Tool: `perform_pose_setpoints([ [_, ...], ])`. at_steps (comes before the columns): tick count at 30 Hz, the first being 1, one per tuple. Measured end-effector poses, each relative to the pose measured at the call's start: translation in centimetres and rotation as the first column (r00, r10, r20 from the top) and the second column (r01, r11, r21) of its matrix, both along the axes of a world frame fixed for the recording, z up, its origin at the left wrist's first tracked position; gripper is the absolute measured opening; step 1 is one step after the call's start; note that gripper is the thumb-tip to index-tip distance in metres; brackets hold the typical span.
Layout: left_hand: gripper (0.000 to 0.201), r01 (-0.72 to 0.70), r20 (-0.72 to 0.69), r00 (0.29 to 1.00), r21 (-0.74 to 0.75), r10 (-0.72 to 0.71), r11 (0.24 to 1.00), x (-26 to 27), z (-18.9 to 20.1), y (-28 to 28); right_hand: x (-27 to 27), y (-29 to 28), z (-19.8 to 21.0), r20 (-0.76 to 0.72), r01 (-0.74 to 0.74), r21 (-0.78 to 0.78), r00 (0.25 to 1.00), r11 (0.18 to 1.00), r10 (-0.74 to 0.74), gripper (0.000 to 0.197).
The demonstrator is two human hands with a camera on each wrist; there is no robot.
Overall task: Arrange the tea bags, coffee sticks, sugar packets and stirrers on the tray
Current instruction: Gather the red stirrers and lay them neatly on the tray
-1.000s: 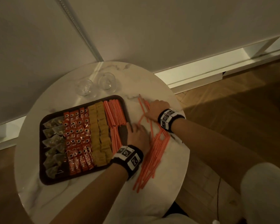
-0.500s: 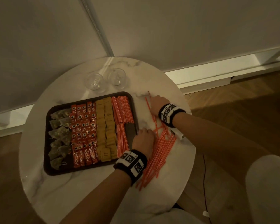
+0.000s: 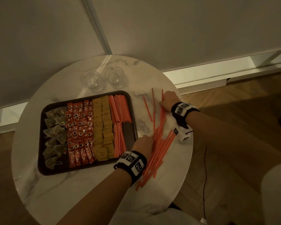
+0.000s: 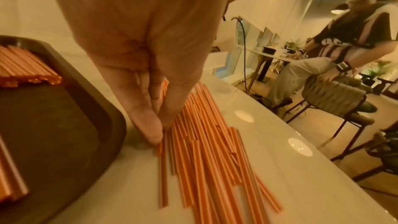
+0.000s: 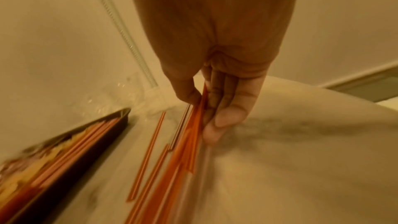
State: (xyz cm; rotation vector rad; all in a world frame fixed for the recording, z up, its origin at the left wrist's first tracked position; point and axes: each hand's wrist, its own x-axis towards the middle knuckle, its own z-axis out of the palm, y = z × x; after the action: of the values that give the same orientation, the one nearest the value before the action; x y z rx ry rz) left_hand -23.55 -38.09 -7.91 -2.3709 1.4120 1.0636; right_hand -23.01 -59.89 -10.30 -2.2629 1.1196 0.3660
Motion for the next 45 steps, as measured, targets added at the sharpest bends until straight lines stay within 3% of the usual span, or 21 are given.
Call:
perform_pose_setpoints([
  [7, 0.016, -0.092, -0.109, 0.990, 0.007, 0.093, 0.996, 0.3, 0.1, 0.6, -1.9, -1.6, 0.7, 0.213, 0.182, 0.169, 0.953, 0.969, -0.216, 0.022],
  [10, 0.017, -0.281, -0.084, 0.958, -0.085, 0.275, 0.956, 3.1, 0.4, -1.3, -3.4, -0.8, 2.0, 0.262, 0.198, 0.210, 0.932, 0.958, -0.250, 0.022],
  [16, 0.020, -0.375, -0.043, 0.927, -0.137, 0.372, 0.917, 8.2, 0.1, -7.2, -10.2, 6.5, 1.3, 0.160, 0.253, 0.316, 0.936, 0.914, -0.314, 0.015],
  [22, 0.039, -0.324, -0.019, 0.946, -0.085, 0.324, 0.942, 7.2, -1.9, -10.1, -13.6, 13.3, -0.3, 0.089, 0.335, 0.419, 0.910, 0.844, -0.406, 0.036],
  [28, 0.028, -0.265, 0.078, 0.959, -0.098, 0.273, 0.959, 9.1, -1.3, -12.1, -15.8, 14.7, 0.0, 0.069, 0.393, 0.440, 0.882, 0.808, -0.466, 0.026],
  [31, 0.037, -0.246, 0.100, 0.962, -0.095, 0.255, 0.965, 9.9, -0.9, -13.3, -17.1, 15.1, -0.6, 0.015, 0.458, 0.494, 0.846, 0.739, -0.534, 0.024],
  [36, 0.033, -0.204, 0.119, 0.971, -0.045, 0.208, 0.978, 9.2, 0.0, -15.4, -17.2, 16.7, -1.0, -0.024, 0.530, 0.618, 0.751, 0.581, -0.660, 0.042],
  [41, 0.051, -0.118, 0.208, 0.973, 0.050, 0.105, 0.992, 8.7, -0.4, -16.5, -16.7, 16.2, -1.1, -0.011, 0.515, 0.637, 0.750, 0.573, -0.662, 0.057],
  [44, 0.087, -0.095, 0.213, 0.974, 0.076, 0.077, 0.993, 8.8, 0.0, -16.6, -16.3, 15.7, -1.2, -0.021, 0.525, 0.641, 0.741, 0.560, -0.671, 0.065],
  [45, 0.086, -0.097, 0.216, 0.973, 0.066, 0.081, 0.993, 8.8, 0.4, -16.5, -16.3, 15.8, -1.2, -0.020, 0.525, 0.642, 0.739, 0.558, -0.673, 0.066],
])
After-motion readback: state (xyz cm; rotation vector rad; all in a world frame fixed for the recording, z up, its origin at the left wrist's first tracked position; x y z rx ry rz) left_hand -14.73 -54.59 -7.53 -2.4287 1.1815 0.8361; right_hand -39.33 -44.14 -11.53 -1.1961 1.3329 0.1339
